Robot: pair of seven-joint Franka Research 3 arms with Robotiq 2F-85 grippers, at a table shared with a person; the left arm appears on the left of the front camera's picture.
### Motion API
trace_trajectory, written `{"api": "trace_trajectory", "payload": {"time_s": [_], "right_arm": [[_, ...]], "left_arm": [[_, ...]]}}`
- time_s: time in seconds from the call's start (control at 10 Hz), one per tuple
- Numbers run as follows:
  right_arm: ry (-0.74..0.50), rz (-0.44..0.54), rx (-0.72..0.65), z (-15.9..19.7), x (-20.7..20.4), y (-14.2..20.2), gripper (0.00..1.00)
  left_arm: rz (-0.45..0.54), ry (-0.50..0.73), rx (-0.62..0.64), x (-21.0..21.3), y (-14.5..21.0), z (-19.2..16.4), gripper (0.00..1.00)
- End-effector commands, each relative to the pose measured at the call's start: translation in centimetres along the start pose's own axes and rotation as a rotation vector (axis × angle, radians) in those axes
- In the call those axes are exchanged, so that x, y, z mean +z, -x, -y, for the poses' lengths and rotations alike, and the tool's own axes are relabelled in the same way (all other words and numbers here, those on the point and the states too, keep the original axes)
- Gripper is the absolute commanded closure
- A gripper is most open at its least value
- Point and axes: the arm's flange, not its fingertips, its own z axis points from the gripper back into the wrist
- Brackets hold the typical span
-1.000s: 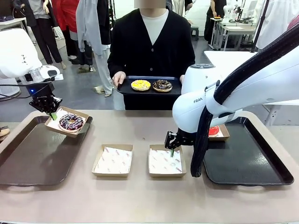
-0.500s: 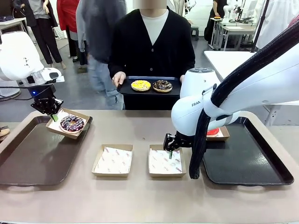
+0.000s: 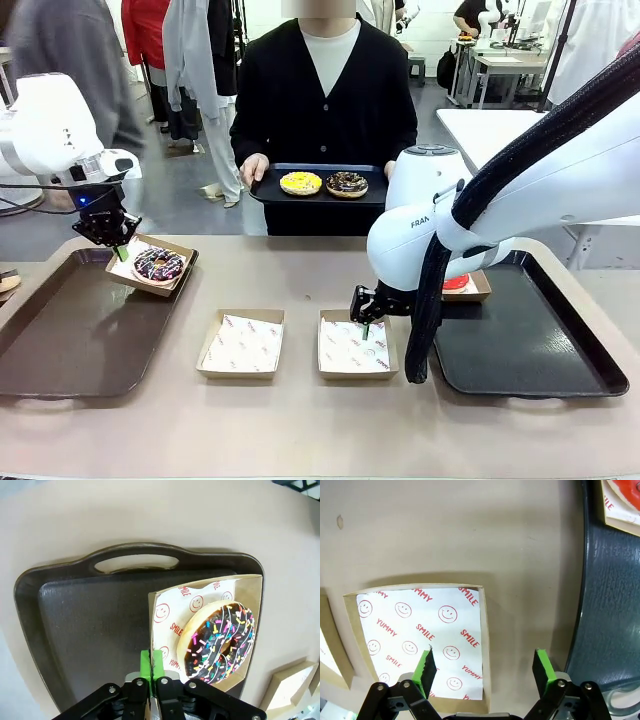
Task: Individually package the donuts and arrange them on the tray.
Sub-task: Place the picked Paper togo box on the Handle tray while simultaneously picking up another Paper togo box from the table with the other hand.
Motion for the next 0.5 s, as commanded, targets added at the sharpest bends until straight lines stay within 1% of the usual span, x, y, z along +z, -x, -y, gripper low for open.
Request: {"api": "trace_trajectory", "payload": {"time_s": [0.0, 0.4], "right_arm": [[0.019, 0.027, -0.014, -0.46, -0.66, -0.16, 0.00], [0.024, 0.017, -0.018, -0.54, -0.94, -0.42, 0.00]], "left_arm": [[-0.029, -0.028, 0.045, 0.20, -0.90, 0.30, 0.99], [-0.041, -0.022, 0.045, 0.06, -1.11, 0.39, 0.99]]}}
